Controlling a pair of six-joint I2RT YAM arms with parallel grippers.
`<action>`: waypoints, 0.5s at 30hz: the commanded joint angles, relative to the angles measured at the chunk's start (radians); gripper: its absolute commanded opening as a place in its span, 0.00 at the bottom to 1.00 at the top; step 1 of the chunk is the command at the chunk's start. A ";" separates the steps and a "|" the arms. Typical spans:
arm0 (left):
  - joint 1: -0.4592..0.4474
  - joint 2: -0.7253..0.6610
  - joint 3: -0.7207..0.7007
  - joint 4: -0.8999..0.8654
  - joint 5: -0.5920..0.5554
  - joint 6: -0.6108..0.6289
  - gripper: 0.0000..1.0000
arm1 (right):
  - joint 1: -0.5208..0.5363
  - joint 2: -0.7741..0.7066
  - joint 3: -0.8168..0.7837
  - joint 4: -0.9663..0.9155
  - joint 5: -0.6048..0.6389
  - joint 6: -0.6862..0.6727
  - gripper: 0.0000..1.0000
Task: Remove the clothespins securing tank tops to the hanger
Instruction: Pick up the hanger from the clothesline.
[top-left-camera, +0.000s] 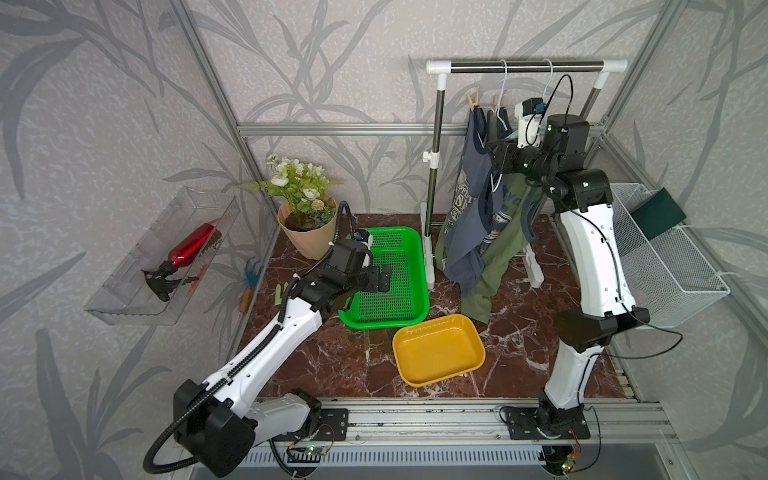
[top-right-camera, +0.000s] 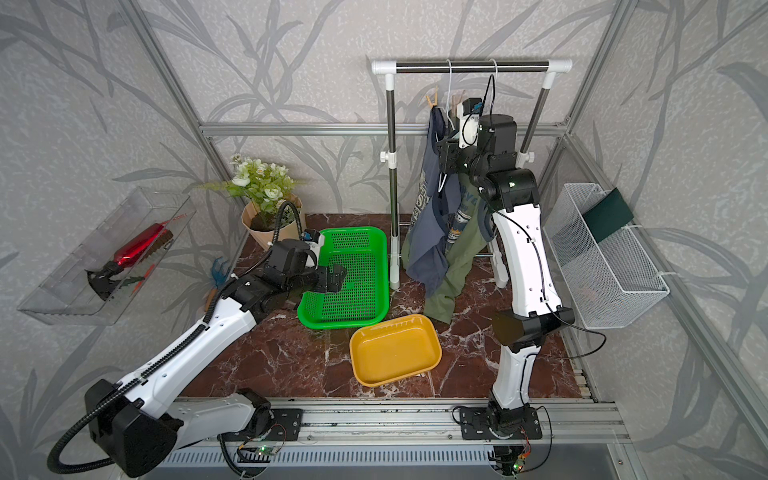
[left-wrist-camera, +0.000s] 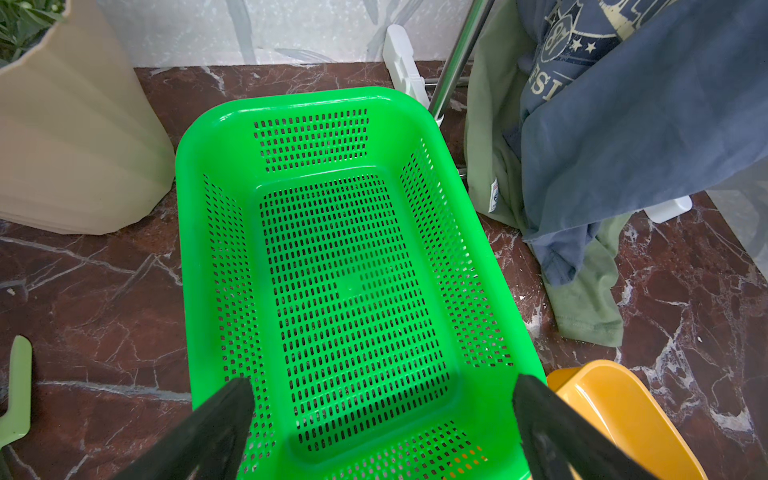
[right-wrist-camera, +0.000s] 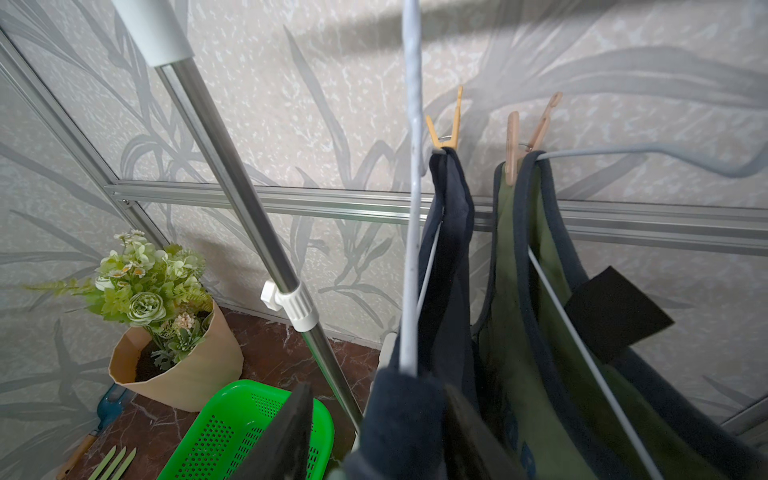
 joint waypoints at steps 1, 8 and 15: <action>-0.001 -0.004 0.013 -0.014 -0.009 -0.001 0.99 | -0.002 -0.043 -0.002 -0.010 -0.014 -0.006 0.27; -0.002 -0.011 0.004 -0.015 -0.010 0.000 0.99 | -0.002 -0.046 0.000 0.032 -0.081 -0.028 0.17; -0.001 -0.024 -0.007 -0.014 -0.008 -0.002 0.99 | -0.002 -0.059 0.010 0.153 -0.131 -0.026 0.13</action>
